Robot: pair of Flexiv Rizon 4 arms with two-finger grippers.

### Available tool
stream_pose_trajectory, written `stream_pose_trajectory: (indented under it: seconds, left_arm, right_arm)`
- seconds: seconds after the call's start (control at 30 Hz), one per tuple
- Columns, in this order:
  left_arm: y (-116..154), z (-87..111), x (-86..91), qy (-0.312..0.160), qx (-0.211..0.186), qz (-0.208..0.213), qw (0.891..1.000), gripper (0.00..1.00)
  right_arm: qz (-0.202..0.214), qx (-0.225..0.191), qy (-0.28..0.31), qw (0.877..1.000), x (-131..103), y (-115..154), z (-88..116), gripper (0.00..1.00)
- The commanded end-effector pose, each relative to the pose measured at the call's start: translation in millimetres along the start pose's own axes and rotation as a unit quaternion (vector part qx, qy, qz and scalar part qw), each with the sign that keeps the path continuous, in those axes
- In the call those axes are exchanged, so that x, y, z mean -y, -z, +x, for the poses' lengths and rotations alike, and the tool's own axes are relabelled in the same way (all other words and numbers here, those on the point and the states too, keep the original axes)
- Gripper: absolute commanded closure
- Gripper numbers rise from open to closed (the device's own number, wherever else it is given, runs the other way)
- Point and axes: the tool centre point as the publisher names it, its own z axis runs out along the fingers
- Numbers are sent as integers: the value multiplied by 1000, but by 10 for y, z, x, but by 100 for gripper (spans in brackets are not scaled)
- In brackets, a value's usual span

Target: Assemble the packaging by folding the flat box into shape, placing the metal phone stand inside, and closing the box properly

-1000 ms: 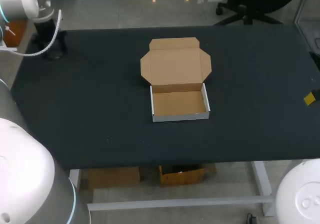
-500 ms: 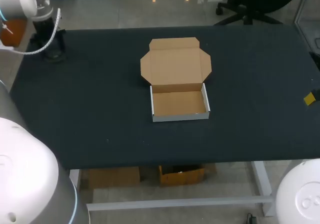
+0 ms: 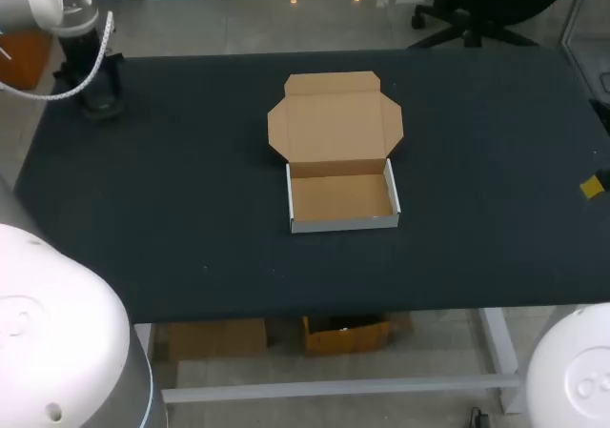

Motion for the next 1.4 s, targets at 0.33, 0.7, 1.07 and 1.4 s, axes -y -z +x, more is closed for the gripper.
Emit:
stream_pose_trajectory:
  seconds: [0.33,0.7,1.07,1.4]
  left_arm:
    - [254,-74,-339,-6,1,23,1000,100]
    - [254,-74,-339,-6,1,23,1000,100]
    - [254,-74,-339,-6,1,23,1000,100]
    - [254,-74,-339,-6,1,23,1000,100]
  right_arm:
    - [-63,-35,142,987,-39,99,-41,0]
    - [-63,-35,142,987,-39,99,-41,0]
    - [-63,-35,142,987,-39,99,-41,0]
    - [-63,-35,142,987,-39,99,-41,0]
